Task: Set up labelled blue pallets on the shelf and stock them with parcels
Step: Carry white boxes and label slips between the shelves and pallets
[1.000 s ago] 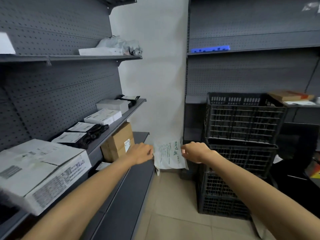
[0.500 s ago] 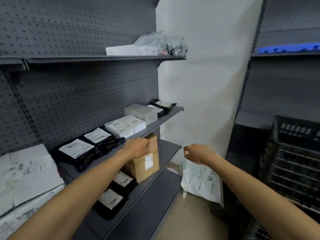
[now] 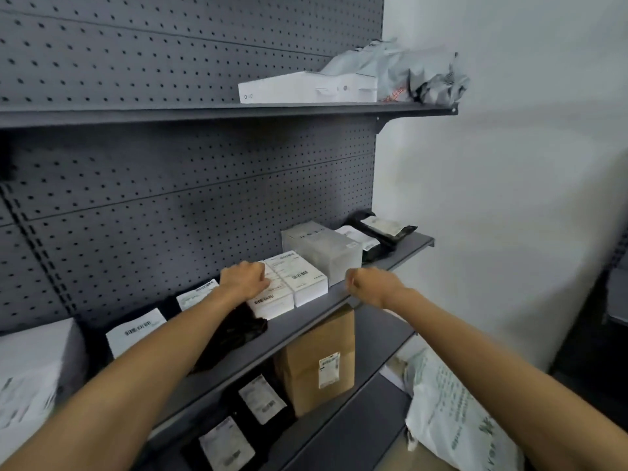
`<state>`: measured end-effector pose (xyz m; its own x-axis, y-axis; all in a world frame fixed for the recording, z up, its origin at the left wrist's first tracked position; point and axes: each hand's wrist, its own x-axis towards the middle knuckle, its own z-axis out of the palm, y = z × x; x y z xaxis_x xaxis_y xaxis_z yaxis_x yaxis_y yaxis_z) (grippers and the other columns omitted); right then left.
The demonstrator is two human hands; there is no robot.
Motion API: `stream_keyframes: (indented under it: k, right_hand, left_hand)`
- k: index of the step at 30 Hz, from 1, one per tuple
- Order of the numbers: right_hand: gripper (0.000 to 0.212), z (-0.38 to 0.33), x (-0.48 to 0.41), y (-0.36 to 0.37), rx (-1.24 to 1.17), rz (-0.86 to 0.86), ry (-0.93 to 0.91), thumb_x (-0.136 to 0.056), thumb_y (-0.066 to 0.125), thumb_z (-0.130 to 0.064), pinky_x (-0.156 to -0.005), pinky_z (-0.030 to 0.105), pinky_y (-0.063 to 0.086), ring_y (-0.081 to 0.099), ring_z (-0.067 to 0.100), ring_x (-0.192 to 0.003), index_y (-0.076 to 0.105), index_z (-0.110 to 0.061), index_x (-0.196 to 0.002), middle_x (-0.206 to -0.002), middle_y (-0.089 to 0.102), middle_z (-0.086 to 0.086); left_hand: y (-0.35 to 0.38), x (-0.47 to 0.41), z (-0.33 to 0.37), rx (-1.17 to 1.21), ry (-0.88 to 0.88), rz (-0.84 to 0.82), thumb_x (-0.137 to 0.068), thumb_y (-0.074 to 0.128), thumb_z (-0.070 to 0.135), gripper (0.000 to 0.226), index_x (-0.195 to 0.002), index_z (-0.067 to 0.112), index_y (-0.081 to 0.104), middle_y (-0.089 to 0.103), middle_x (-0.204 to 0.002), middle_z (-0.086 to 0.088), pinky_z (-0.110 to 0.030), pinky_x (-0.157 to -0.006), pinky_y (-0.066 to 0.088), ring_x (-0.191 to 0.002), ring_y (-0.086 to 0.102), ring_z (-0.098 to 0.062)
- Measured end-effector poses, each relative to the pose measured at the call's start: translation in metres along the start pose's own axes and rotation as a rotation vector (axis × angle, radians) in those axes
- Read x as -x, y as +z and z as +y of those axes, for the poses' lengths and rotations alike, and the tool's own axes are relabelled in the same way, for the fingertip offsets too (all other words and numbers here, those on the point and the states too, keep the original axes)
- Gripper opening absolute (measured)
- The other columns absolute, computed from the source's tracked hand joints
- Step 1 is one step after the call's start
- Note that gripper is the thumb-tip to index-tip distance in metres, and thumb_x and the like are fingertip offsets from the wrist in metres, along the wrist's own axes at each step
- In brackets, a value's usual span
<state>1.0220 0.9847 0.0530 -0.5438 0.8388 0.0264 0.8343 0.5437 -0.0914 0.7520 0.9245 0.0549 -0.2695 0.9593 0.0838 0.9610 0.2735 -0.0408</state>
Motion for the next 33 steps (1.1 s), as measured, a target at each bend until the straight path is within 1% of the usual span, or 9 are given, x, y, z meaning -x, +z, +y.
stream_keyframes:
  k: [4,10,14,18,21,23,25,27,33]
  right_hand:
    - [0.032,0.000,-0.064,0.032,-0.190,-0.042,-0.088,-0.099,0.043,-0.039,-0.092,0.041,0.046,0.056,0.031,-0.112,0.052,-0.021,-0.124,-0.129,0.055,0.008]
    - [0.054,-0.006,-0.150,0.065,-0.247,-0.056,-0.171,-0.101,0.043,-0.038,-0.103,0.043,0.042,0.047,0.035,-0.125,0.036,-0.002,-0.141,-0.141,0.043,0.018]
    - [0.069,-0.006,-0.189,0.084,-0.236,-0.228,-0.156,-0.100,0.035,-0.052,-0.107,0.044,0.037,0.040,0.037,-0.134,0.032,0.000,-0.145,-0.148,0.038,0.020]
    - [0.072,-0.005,-0.210,0.093,-0.411,-0.308,-0.135,-0.099,0.039,-0.052,-0.099,0.037,0.042,0.047,0.034,-0.129,0.032,0.004,-0.144,-0.145,0.044,0.019]
    - [0.074,-0.005,-0.216,0.091,-0.552,-0.345,-0.132,-0.099,0.046,-0.045,-0.099,0.033,0.041,0.046,0.032,-0.131,0.026,0.008,-0.147,-0.147,0.042,0.018]
    - [0.073,-0.008,-0.218,0.090,-0.662,-0.308,-0.108,-0.097,0.053,-0.040,-0.098,0.033,0.041,0.047,0.031,-0.130,0.025,0.006,-0.147,-0.146,0.044,0.016]
    - [0.067,-0.013,-0.220,0.088,-0.770,-0.261,-0.097,-0.096,0.057,-0.033,-0.097,0.036,0.045,0.052,0.032,-0.124,0.026,0.000,-0.145,-0.141,0.050,0.015]
    - [0.058,-0.018,-0.222,0.085,-0.835,-0.209,-0.125,-0.094,0.059,-0.028,-0.094,0.041,0.049,0.056,0.031,-0.118,0.031,-0.010,-0.142,-0.137,0.053,0.013]
    - [0.054,-0.029,-0.214,0.069,-1.024,-0.249,-0.137,-0.089,0.061,-0.025,-0.082,0.039,0.055,0.062,0.028,-0.103,0.039,-0.014,-0.136,-0.126,0.056,0.005]
  left_hand:
    - [0.023,-0.027,-0.007,-0.014,-0.152,-0.103,-0.095,0.042,0.057,0.051,-0.126,0.018,0.053,0.057,-0.130,-0.009,-0.039,-0.090,0.042,-0.118,0.055,-0.027]
    - [0.040,-0.043,-0.008,0.073,-0.406,-0.208,-0.089,0.033,0.075,0.088,-0.145,0.007,0.034,0.050,-0.142,-0.011,-0.038,-0.102,0.039,-0.129,0.049,-0.027]
    - [0.047,-0.049,0.002,0.133,-0.567,-0.355,-0.088,0.023,0.079,0.081,-0.114,0.011,0.058,0.062,-0.119,-0.007,-0.041,-0.102,0.038,-0.114,0.058,-0.028]
    - [0.066,-0.061,0.012,0.337,-0.667,-0.290,-0.085,0.024,0.081,0.074,-0.084,0.016,0.060,0.067,-0.105,-0.011,-0.044,-0.095,0.047,-0.094,0.062,-0.027]
    - [0.078,-0.061,0.015,0.468,-0.730,-0.129,-0.069,0.031,0.092,0.102,-0.111,0.004,0.062,0.060,-0.115,-0.016,-0.047,-0.092,0.049,-0.106,0.057,-0.032]
    - [0.071,-0.058,0.024,0.607,-0.763,0.018,-0.077,0.048,0.080,0.092,-0.132,0.005,0.045,0.046,-0.129,-0.013,-0.048,-0.097,0.046,-0.119,0.050,-0.032]
    - [0.062,-0.059,0.032,0.744,-0.767,0.140,-0.090,0.060,0.051,0.069,-0.137,0.009,0.033,0.035,-0.137,-0.015,-0.043,-0.097,0.048,-0.119,0.051,-0.033]
    - [0.056,-0.062,0.036,0.786,-0.758,0.139,-0.093,0.061,0.039,0.060,-0.138,0.014,0.029,0.032,-0.139,-0.016,-0.036,-0.093,0.049,-0.117,0.053,-0.033]
    - [0.046,-0.045,0.037,0.876,-0.725,0.095,-0.093,0.061,0.026,0.055,-0.137,0.023,0.028,0.059,-0.125,-0.013,-0.039,-0.090,0.049,-0.108,0.059,-0.031]
